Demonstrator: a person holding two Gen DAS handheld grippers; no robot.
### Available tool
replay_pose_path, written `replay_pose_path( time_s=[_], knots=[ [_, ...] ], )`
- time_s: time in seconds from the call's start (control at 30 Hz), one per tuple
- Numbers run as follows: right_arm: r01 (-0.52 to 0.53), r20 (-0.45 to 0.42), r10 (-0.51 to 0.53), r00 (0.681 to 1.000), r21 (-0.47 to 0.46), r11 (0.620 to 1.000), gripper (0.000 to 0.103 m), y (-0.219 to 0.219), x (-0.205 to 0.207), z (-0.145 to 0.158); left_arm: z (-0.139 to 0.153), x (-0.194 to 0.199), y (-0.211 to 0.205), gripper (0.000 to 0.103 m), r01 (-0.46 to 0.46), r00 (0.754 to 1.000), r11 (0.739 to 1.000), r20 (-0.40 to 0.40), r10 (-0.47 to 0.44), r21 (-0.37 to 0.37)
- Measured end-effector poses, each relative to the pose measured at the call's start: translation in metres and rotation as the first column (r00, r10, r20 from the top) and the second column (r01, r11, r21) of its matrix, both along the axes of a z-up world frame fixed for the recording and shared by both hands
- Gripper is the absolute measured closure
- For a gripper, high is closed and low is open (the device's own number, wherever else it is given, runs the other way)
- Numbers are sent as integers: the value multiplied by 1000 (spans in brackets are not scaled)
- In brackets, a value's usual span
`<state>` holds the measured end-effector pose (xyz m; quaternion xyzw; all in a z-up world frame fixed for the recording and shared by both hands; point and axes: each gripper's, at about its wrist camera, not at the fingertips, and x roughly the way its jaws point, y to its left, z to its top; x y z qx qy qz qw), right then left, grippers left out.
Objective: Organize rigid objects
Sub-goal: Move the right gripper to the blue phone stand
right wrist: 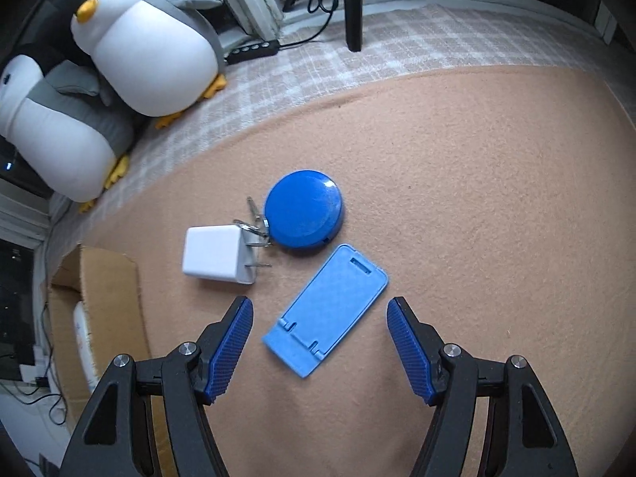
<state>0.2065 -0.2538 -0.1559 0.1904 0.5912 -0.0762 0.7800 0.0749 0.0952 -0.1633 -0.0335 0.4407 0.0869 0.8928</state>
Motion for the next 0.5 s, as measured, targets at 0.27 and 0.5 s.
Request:
replay_pose_path(
  time_s=[0.27, 0.5],
  knots=[
    [-64, -42, 58, 997, -144, 988, 37, 16, 9, -10, 0, 0, 1, 86, 1, 1000, 1000, 6, -1, -18],
    [-161, -60, 152, 987, -196, 967, 37, 23, 3, -12, 0, 0, 1, 86, 0, 1000, 1000, 7, 0, -21]
  ],
)
